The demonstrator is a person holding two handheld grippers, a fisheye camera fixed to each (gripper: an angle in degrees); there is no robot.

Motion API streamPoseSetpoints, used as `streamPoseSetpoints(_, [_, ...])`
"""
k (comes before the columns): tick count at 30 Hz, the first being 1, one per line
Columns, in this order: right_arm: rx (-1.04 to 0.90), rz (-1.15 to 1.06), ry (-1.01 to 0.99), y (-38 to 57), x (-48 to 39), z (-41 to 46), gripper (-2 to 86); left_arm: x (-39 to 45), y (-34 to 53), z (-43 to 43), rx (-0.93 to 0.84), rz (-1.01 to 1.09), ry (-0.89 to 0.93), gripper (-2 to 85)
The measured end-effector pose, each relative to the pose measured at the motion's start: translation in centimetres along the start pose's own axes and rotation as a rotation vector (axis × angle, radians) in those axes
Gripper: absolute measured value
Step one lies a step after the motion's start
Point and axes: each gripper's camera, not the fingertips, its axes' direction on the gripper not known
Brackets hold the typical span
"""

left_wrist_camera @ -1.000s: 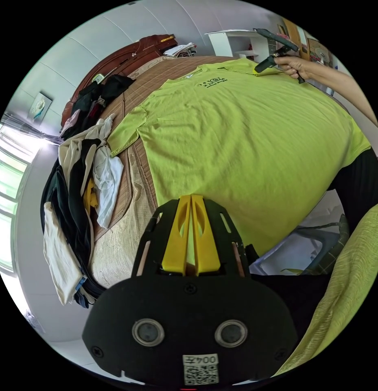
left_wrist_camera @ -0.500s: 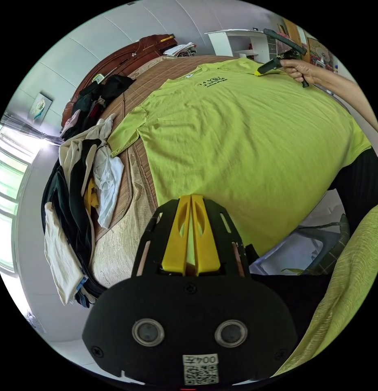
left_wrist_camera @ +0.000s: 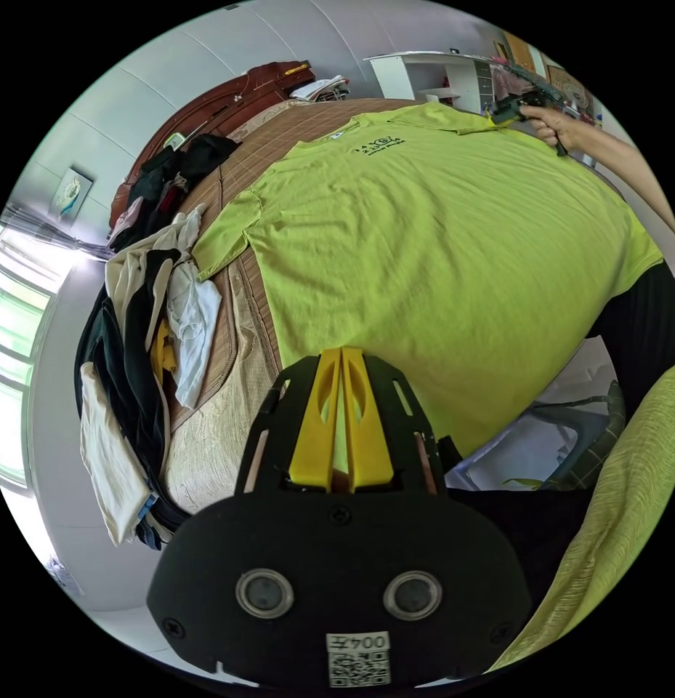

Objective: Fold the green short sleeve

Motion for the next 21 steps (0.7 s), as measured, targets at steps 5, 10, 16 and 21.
streamPoseSetpoints(5, [0.134, -0.008, 0.027, 1.4, 0.9, -4.6, -0.6, 0.5, -0.1, -0.3, -0.004, 0.005, -0.006, 0.1])
streamPoseSetpoints(10, [-0.003, -0.107, -0.006, 7.6, -3.6, -8.3, -0.7, 1.1, -0.1, -0.7, -0.003, 0.017, -0.027, 0.2])
streamPoseSetpoints(16, [-0.108, -0.156, -0.026, 17.6, -9.5, -10.6, -0.7, 1.7, 0.5, -1.2, 0.031, -0.011, -0.06, 0.5])
streamPoseSetpoints(21, [-0.042, -0.194, 0.071, 19.9, -11.5, -11.6, -0.6, 1.2, 0.8, -1.7, 0.036, -0.102, -0.037, 1.1])
